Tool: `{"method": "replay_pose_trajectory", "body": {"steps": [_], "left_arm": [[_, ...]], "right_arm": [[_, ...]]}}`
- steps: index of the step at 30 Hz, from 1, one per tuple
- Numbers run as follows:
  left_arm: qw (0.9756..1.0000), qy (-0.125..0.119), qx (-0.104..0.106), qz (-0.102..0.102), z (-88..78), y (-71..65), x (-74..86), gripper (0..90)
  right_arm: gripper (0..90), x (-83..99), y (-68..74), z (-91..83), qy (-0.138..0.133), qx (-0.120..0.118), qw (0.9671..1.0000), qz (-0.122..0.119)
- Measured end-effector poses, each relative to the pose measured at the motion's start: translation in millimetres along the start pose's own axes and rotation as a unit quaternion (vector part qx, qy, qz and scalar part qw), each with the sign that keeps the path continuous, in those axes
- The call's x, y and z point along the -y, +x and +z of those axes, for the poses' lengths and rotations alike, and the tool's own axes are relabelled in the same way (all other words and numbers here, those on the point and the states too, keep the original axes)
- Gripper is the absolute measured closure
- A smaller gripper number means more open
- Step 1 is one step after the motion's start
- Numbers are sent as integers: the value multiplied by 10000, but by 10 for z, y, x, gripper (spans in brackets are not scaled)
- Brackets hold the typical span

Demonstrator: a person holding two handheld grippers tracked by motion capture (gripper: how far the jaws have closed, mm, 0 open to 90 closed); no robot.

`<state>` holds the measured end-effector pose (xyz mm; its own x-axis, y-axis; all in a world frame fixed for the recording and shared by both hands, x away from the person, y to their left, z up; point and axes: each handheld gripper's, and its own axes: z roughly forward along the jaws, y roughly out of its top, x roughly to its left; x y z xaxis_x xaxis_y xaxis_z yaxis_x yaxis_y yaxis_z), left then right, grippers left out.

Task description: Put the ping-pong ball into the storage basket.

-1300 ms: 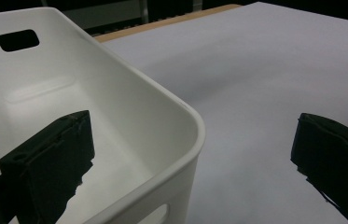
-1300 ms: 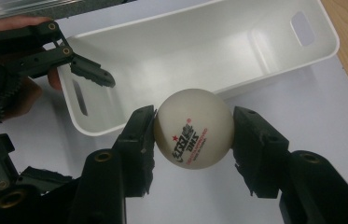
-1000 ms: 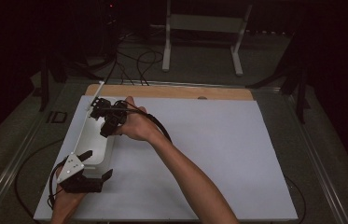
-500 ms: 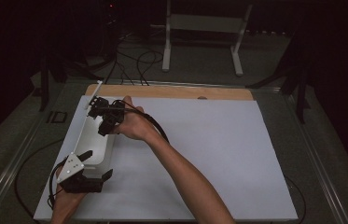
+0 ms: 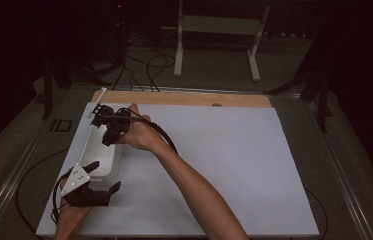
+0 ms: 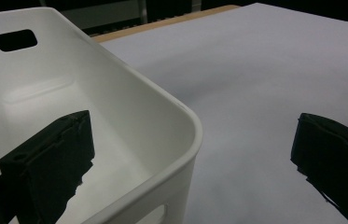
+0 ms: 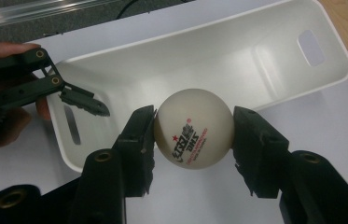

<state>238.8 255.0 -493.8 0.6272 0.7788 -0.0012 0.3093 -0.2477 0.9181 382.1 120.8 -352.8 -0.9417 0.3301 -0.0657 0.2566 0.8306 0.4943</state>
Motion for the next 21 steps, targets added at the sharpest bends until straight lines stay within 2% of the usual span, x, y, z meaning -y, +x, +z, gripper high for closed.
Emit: {"method": "replay_pose_trajectory", "body": {"steps": [21], "left_arm": [[10000,6,-14,14,8,0,-2,0]], "right_arm": [[498,-90,68,136,-63,18,9999,-102]]}}
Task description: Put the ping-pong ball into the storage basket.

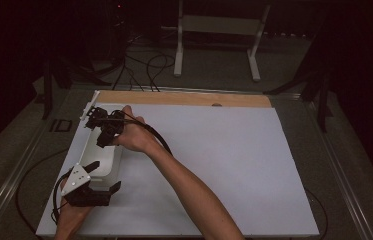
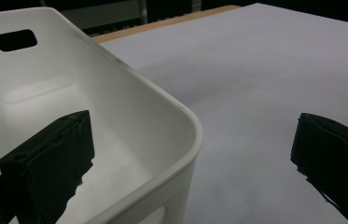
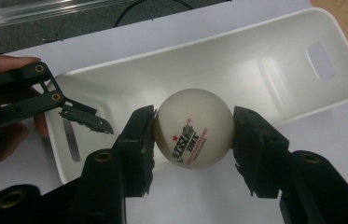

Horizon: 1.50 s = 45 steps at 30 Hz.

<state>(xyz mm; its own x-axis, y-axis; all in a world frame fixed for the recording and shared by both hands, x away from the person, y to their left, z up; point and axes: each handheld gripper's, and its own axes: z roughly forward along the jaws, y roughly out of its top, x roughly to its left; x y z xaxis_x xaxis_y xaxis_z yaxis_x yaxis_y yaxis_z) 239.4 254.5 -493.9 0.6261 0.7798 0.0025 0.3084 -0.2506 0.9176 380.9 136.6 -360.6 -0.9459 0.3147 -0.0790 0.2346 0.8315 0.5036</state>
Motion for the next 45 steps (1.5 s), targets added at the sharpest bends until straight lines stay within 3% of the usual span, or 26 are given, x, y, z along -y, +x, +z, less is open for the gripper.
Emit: {"method": "replay_pose_trajectory", "body": {"steps": [26,27,28,29,30,45], "left_arm": [[10000,6,8,18,2,-13,-2,1],[10000,3,9,16,2,-13,-2,1],[10000,3,9,16,2,-13,-2,0],[10000,3,5,21,3,-13,-2,1],[10000,4,4,25,3,-13,-2,1],[10000,15,10,48,8,-14,-2,1]], "right_arm": [[491,-59,90,168,98,-25,9999,-26],[425,-63,80,169,83,-22,9999,102],[239,-67,67,169,69,-35,9997,243],[141,-66,69,171,21,-39,9996,287],[114,-65,63,170,49,-18,9995,318],[87,10,40,156,93,-3,9994,340]]}}
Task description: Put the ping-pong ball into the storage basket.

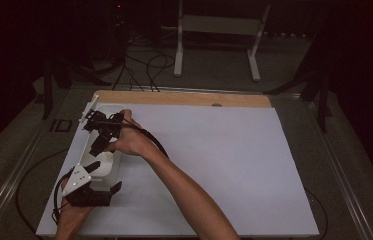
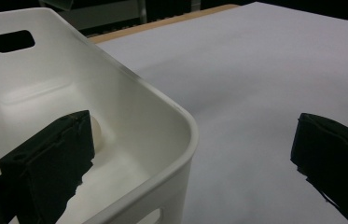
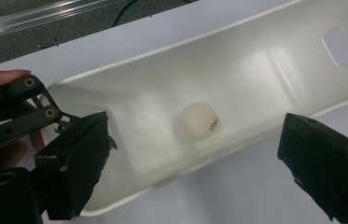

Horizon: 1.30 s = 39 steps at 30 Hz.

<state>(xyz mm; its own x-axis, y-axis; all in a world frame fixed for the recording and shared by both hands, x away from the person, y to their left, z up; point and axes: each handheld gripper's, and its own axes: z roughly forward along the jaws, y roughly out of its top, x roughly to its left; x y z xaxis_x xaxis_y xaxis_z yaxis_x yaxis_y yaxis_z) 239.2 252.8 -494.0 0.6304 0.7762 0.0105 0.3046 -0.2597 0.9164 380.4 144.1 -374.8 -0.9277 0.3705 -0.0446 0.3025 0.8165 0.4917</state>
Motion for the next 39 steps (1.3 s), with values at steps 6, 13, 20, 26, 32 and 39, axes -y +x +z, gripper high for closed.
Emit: {"method": "replay_pose_trajectory", "body": {"steps": [6,13,20,26,32,39], "left_arm": [[10000,4,-7,5,1,-2,0,1],[10000,12,-20,9,5,-6,0,1],[10000,11,-22,9,5,-7,0,1],[10000,9,-24,5,6,-8,0,1],[10000,16,-24,15,5,-9,0,1],[10000,11,-20,3,5,-13,0,1]], "right_arm": [[87,46,-21,-27,-7,-14,10000,5],[88,140,-57,-91,-45,-2,10000,40],[88,259,-101,-195,-84,74,9999,53],[88,369,-138,-285,-145,87,9998,103],[88,480,-165,-335,-144,168,9997,122],[88,624,-212,-368,-139,228,9995,172]]}}
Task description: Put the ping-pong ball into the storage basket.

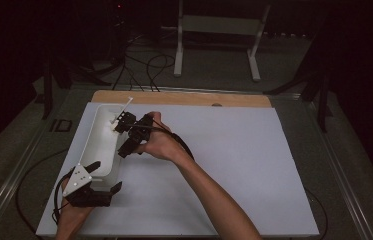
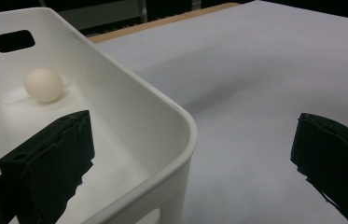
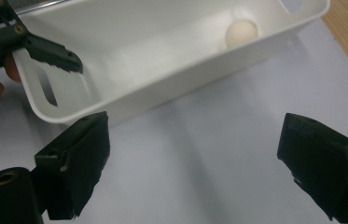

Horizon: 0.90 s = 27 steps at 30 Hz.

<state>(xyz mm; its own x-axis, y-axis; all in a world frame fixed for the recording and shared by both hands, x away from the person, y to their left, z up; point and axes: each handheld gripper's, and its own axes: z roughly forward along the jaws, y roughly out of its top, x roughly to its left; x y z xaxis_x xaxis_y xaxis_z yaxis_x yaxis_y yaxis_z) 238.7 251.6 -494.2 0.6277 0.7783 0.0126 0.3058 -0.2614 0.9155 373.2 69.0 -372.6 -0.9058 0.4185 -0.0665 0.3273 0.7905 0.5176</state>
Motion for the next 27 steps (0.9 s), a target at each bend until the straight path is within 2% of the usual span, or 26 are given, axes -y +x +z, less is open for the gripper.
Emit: {"method": "replay_pose_trajectory", "body": {"steps": [27], "left_arm": [[10000,29,-3,8,-3,-1,-2,1]], "right_arm": [[88,668,-269,-278,-186,159,9989,397]]}}
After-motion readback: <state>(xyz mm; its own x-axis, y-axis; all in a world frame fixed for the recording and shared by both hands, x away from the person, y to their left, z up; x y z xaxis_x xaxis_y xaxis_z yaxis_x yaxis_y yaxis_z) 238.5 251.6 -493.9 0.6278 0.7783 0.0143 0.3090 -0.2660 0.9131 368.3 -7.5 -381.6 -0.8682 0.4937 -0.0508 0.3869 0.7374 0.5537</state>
